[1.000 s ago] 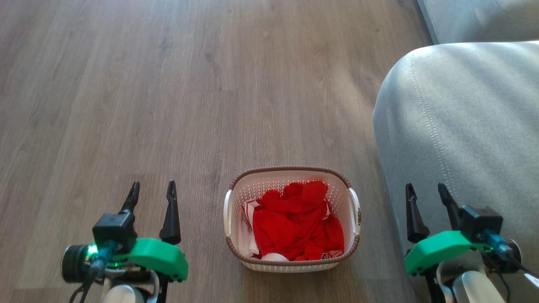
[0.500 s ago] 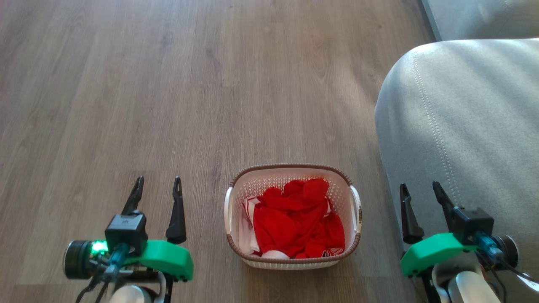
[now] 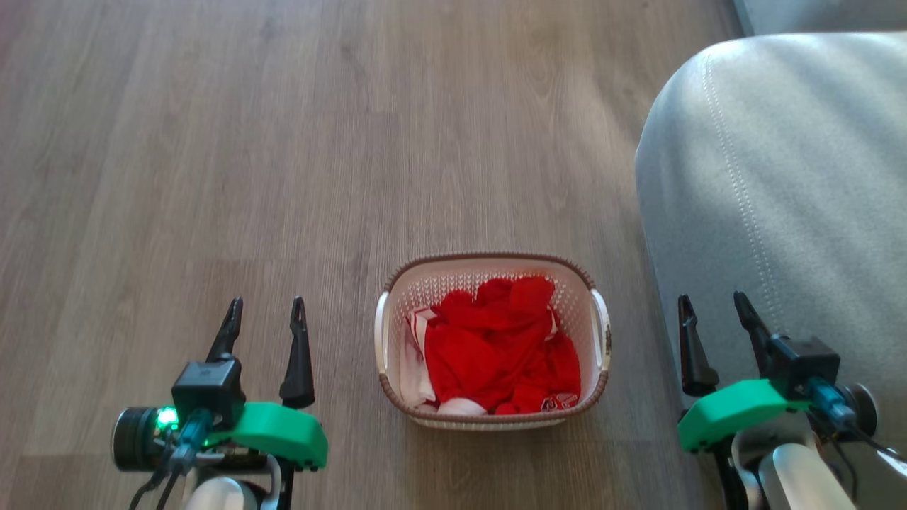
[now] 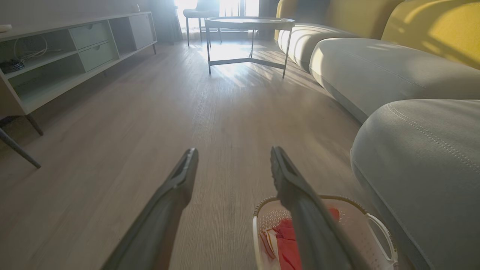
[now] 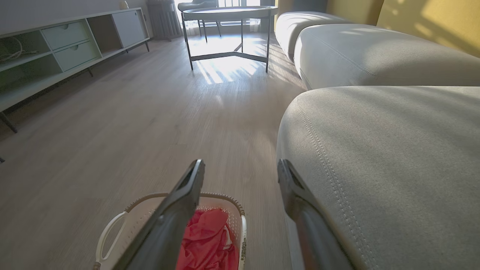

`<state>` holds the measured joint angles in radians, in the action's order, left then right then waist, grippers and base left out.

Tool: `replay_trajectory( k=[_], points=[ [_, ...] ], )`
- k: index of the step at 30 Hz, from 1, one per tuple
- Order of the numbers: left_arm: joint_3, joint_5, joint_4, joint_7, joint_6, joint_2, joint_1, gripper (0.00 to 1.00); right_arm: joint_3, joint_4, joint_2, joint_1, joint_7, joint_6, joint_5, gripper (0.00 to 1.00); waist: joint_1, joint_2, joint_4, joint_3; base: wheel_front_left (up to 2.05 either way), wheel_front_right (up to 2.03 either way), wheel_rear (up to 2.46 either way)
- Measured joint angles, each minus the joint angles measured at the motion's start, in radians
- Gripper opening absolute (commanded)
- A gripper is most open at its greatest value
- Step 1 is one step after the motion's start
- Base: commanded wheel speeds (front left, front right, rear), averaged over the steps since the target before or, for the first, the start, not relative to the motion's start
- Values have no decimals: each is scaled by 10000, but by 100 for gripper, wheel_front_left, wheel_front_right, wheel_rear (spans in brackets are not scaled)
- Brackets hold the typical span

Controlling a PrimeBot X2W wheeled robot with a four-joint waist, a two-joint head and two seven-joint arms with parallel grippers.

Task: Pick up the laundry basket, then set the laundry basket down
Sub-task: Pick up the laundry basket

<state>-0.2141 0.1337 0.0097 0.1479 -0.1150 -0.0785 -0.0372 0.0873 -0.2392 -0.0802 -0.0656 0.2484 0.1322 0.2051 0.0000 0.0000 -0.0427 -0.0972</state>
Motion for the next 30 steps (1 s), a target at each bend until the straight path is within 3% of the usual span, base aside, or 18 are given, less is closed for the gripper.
replay_trajectory(
  k=[11, 23, 30],
  points=[
    [-148, 295, 1168, 548, 142, 163, 1796, 100, 201, -259, -234, -1464, 0, 0, 0, 100, 1, 0, -40, -1552, 0, 0, 0],
    [-489, 1335, 4945, 920, 913, 389, 5674, 100, 662, -2255, -224, -4235, 2, 0, -25, 100, 3, 0, -86, -4056, 0, 0, 0],
    [-1154, 2573, 7204, 1012, 1492, 470, 7602, 100, 376, -3825, -42, -5500, 2, 0, -113, 100, 0, -1, -99, -5278, 0, 0, 0]
  ],
)
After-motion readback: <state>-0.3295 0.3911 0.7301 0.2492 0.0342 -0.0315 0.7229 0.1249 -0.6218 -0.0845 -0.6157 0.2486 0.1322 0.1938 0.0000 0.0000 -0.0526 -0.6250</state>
